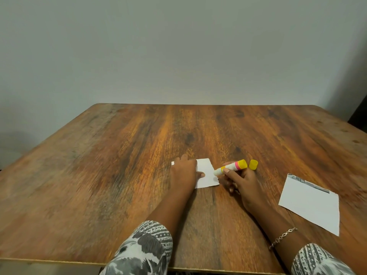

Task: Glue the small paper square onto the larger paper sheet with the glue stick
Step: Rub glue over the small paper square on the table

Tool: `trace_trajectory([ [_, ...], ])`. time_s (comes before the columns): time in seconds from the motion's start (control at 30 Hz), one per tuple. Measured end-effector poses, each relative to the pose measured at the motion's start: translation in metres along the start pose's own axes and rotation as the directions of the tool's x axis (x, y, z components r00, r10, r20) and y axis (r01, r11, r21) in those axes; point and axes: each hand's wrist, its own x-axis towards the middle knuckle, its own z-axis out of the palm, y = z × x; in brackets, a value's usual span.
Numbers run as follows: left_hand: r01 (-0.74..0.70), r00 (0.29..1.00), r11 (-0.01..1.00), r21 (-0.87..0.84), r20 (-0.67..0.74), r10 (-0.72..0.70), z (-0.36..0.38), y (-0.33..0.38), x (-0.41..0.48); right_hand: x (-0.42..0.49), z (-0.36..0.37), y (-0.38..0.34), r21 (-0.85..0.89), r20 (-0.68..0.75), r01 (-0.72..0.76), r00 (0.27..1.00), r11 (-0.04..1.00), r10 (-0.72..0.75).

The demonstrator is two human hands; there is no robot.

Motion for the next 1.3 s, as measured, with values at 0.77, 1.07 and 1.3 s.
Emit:
trace_trajectory([
  [0.77, -0.366, 0.896, 0.929, -0.061, 0.247, 0.369, -0.022, -0.027, 0.005, 0.009, 0.003, 0.009, -0.315, -0.154, 0.024, 0.985, 0.949, -0.076],
  [1.07, -0.201, 0.972, 0.977, 0.075, 0.14, 0.189, -0.011, -0.006, -0.004, 0.025, 0.0, 0.004, -0.298, -0.153, 0.068, 0.981, 0.952, -0.118],
  [1.3, -0.155, 0.985, 0.981, 0.118, 0.099, 0.144, -0.01, 0.01, -0.004, 0.04, 0.0, -0.002, -0.308, -0.113, 0.082, 0.986, 0.948, -0.122],
])
